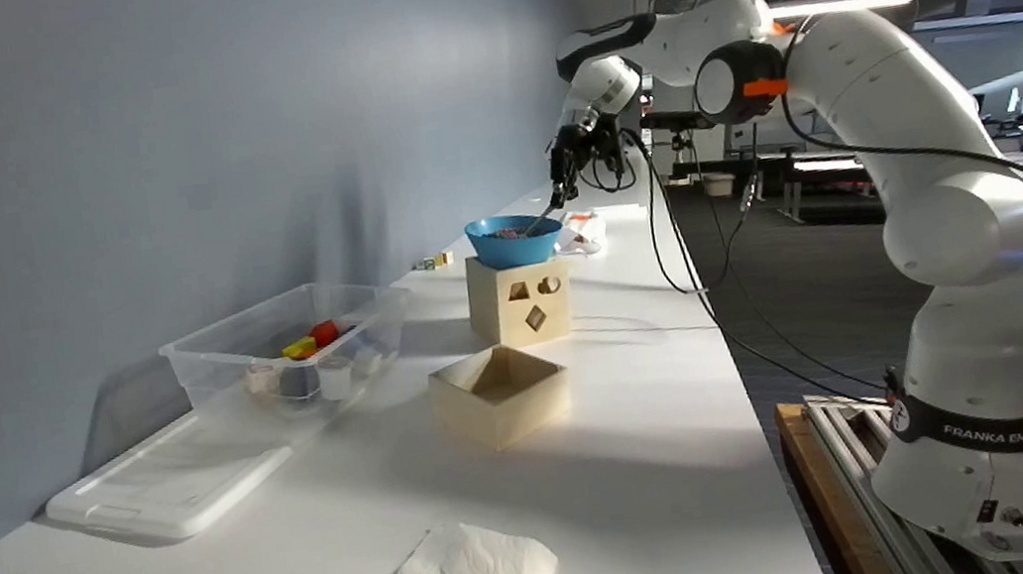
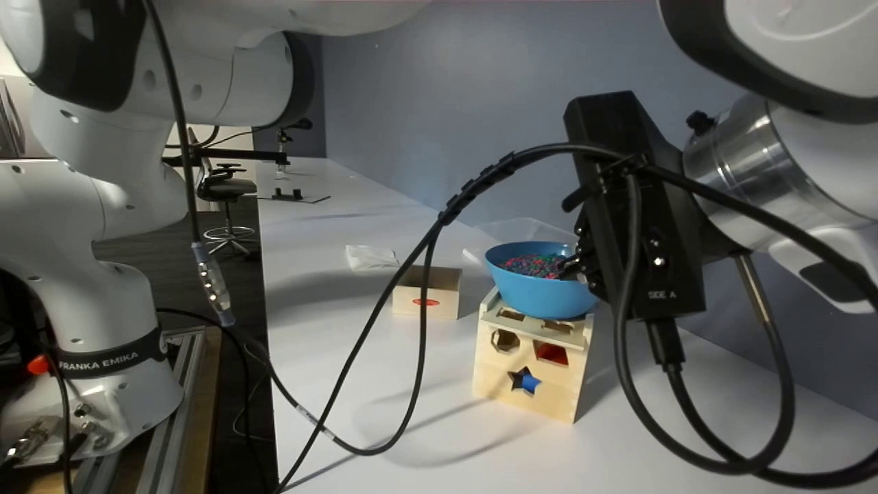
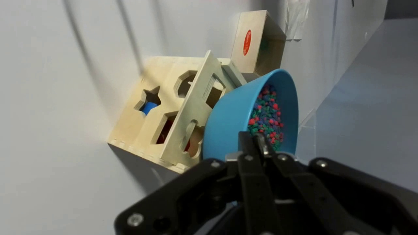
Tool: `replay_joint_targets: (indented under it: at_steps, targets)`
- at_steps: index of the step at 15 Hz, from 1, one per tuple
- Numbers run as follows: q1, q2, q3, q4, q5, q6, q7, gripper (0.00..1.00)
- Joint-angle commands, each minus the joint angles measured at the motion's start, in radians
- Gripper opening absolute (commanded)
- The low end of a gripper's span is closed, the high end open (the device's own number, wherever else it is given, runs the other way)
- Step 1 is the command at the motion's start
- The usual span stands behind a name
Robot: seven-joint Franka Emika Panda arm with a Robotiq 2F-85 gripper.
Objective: Put half a spoon of the blue bowl's contents into the small crate
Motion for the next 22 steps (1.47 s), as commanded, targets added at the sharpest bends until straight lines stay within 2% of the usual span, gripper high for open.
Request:
replay_joint_targets:
  at_steps: [1, 2, 10, 11, 22]
  targets:
    - [-0.042, 0.041, 0.051, 0.080, 0.051, -0.055, 0.052, 0.01]
    - [-0.035, 0.034, 0.037, 0.065, 0.070, -0.060, 0.045, 0.01]
    - [-0.051, 0.052, 0.053, 0.093, 0.110, -0.094, 0.061, 0.01]
    - [-0.062, 0.065, 0.071, 0.117, 0.106, -0.103, 0.072, 0.01]
    - [-0.083, 0.081, 0.069, 0.142, 0.117, -0.119, 0.087, 0.01]
